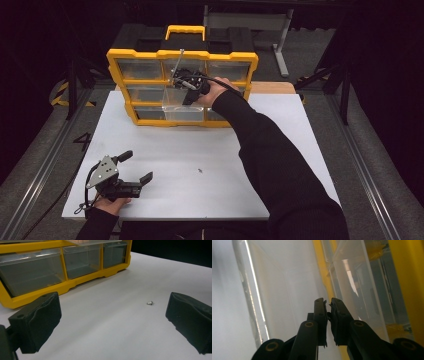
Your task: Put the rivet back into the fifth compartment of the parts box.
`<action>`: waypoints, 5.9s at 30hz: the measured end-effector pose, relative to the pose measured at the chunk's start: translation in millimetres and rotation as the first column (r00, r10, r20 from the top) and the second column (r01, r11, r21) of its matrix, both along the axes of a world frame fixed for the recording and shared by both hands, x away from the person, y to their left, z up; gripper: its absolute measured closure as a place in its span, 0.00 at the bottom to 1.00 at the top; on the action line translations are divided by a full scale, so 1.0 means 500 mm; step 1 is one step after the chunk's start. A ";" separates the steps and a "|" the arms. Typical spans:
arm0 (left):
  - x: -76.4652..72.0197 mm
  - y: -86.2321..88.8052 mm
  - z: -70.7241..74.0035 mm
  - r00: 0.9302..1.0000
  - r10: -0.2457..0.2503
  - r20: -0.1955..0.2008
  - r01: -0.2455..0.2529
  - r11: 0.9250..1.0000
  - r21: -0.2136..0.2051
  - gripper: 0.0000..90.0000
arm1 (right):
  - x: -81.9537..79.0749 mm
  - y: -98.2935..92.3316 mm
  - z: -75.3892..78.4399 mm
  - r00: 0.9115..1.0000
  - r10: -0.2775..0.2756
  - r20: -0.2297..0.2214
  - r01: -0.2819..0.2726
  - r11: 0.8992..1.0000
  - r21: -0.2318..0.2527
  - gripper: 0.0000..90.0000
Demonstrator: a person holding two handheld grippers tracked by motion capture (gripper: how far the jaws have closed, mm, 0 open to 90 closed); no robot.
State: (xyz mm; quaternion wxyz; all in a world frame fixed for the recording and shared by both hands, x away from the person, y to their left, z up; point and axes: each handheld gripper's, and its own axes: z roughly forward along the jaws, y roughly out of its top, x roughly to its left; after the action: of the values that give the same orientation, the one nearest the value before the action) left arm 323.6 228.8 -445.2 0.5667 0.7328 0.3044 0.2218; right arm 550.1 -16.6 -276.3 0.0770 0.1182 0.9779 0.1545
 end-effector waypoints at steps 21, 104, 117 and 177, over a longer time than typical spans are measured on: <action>0.000 -0.001 -0.001 1.000 0.002 -0.001 -0.002 1.000 -0.002 0.01 | -0.024 -0.032 0.046 0.996 -0.020 0.081 0.015 0.998 0.062 0.73; 0.001 -0.003 -0.003 1.000 0.001 -0.007 -0.001 1.000 0.007 0.01 | -0.260 -0.101 -0.278 0.995 0.060 -0.074 -0.058 0.998 0.025 0.27; 0.001 -0.003 -0.002 1.000 -0.001 -0.008 0.001 1.000 0.012 0.01 | -0.254 -0.092 -0.304 0.993 0.065 -0.097 -0.064 0.998 0.022 0.57; 0.001 -0.001 -0.002 1.000 0.002 -0.007 -0.002 1.000 0.006 0.01 | -0.216 -0.110 0.039 0.995 0.101 0.025 -0.103 0.989 0.110 0.91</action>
State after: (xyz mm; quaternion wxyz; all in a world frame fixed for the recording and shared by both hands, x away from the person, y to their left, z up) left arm 324.1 228.0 -446.4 0.5633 0.7348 0.3064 0.2209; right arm 442.1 -71.4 -256.6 0.0716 0.0706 0.9717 0.2137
